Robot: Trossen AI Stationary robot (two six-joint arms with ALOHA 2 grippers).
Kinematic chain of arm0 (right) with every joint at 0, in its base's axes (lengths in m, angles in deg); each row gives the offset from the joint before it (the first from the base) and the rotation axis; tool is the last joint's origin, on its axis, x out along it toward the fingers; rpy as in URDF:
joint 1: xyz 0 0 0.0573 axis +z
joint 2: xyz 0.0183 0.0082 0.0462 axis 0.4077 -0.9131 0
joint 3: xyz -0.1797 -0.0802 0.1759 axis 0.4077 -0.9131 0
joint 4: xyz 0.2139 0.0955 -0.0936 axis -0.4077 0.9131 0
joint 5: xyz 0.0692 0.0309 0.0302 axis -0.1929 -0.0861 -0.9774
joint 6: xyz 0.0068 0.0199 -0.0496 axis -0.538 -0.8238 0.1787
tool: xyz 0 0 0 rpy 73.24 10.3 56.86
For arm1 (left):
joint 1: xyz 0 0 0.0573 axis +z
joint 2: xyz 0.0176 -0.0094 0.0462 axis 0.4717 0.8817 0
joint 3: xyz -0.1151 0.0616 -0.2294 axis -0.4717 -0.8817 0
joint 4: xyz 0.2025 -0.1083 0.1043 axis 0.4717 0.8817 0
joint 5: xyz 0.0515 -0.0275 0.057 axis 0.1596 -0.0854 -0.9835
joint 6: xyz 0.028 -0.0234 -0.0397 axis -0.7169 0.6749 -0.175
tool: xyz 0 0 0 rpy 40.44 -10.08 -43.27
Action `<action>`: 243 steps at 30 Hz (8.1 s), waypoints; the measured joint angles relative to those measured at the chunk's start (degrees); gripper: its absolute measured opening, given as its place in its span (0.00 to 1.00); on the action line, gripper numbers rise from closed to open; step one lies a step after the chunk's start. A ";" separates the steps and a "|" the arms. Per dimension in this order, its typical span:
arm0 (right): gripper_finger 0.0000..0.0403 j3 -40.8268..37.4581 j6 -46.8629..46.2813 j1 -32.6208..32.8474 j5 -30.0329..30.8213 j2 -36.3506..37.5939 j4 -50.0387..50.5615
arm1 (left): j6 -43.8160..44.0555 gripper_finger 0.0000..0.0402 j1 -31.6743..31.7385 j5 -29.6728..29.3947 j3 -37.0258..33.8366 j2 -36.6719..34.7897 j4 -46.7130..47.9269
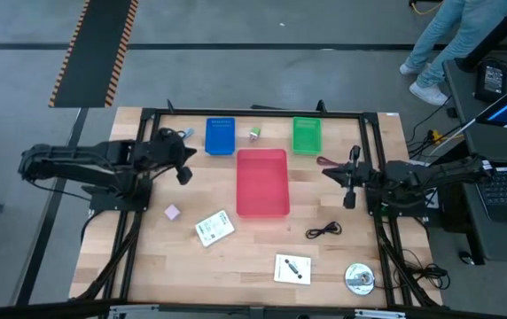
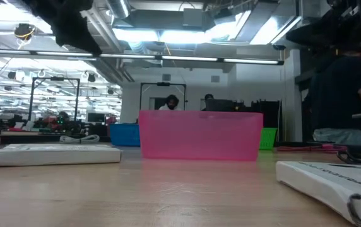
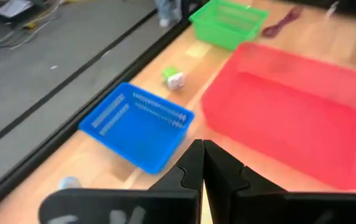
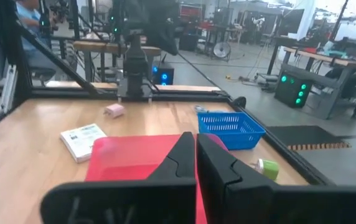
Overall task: Pick and place items into bin
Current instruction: Put the blue charger cable into the red bin
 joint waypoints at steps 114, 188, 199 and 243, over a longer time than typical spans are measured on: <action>0.00 -0.02 -10.63 -0.02 -0.08 -1.88 3.47 | -18.83 0.45 50.56 18.47 0.41 40.74 -3.13; 0.00 -0.04 -8.97 -0.01 -0.08 -3.28 3.45 | -28.35 0.02 45.14 39.62 0.34 -1.22 6.26; 0.00 -0.03 -8.97 0.00 -0.08 -3.28 3.43 | -26.32 0.02 38.02 49.27 -3.43 -8.25 -0.59; 0.00 -0.04 -8.27 0.00 -0.08 -3.28 2.04 | -19.52 0.01 10.34 43.79 -22.15 6.15 -54.60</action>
